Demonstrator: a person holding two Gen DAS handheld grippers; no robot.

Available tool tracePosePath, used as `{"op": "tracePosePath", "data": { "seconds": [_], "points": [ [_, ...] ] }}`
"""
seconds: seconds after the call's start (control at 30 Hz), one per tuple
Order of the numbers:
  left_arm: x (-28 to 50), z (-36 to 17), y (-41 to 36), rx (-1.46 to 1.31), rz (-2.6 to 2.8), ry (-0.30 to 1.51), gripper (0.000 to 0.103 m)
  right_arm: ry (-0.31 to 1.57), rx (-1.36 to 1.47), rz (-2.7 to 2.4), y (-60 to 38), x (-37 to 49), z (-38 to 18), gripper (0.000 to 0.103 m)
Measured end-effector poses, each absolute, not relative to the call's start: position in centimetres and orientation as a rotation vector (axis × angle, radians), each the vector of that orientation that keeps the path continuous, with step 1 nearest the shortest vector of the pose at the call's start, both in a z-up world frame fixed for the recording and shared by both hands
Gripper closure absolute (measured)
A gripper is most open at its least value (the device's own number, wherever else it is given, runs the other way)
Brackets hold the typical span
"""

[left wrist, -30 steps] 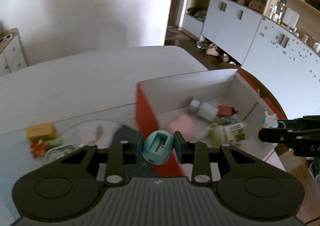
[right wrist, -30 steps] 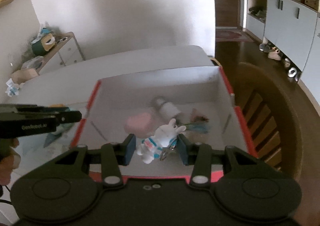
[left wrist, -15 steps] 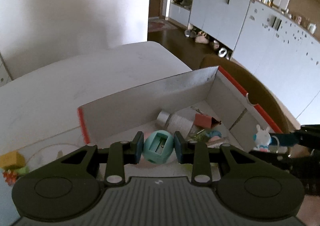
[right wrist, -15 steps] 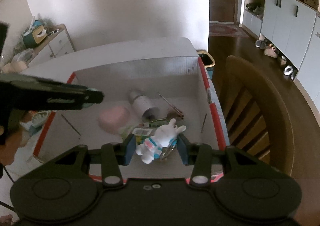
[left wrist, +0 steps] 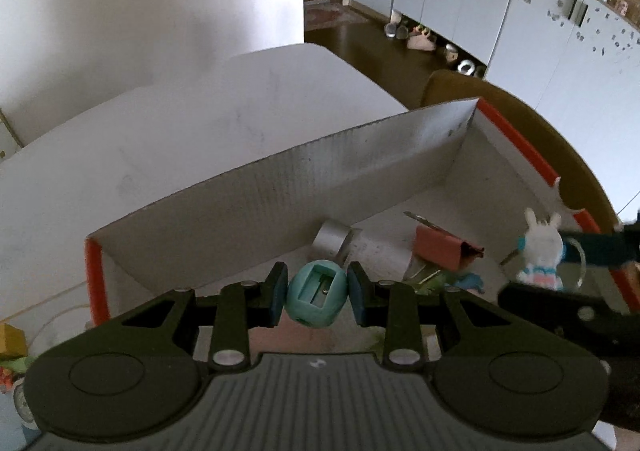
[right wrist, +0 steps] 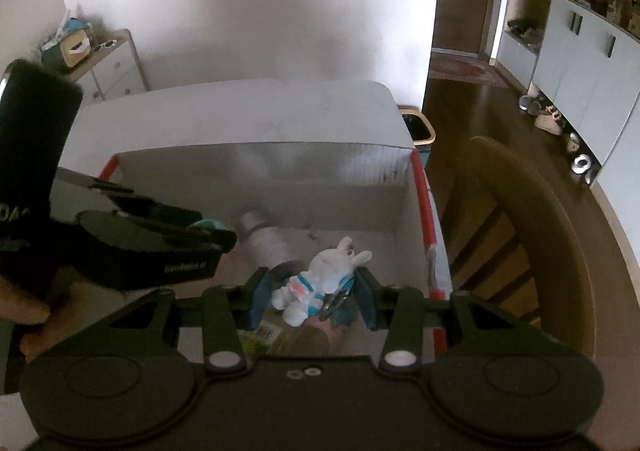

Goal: Organize rigid objects
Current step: 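Carry the sharpener and bunny keychain into the shoebox and open both grippers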

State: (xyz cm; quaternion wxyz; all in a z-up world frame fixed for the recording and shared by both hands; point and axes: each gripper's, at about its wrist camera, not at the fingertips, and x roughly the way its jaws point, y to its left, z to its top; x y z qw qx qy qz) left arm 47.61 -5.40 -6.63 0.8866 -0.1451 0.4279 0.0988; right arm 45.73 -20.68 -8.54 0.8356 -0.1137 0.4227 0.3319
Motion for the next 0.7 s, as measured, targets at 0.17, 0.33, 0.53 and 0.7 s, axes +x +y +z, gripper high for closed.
{"op": "tracePosePath", "data": {
  "seconds": [0.17, 0.33, 0.53, 0.7],
  "points": [
    [48.8, -7.7, -5.4, -0.278, 0.209, 0.931, 0.071, 0.920, -0.283, 0.714, -19.7, 46.3, -9.9, 0.059],
    [49.5, -8.5, -5.4, -0.242, 0.214, 0.965, 0.071, 0.938, -0.309, 0.724, -19.4, 46.0, -10.9, 0.059],
    [49.8, -8.9, -5.2, -0.244, 0.205, 0.988, 0.071, 0.933, -0.337, 0.714, -19.1, 45.7, -11.1, 0.058],
    [49.7, -9.1, -5.3, -0.232, 0.206, 1.004, 0.071, 0.917, -0.353, 0.711, -18.9, 45.4, -10.7, 0.052]
  ]
}}
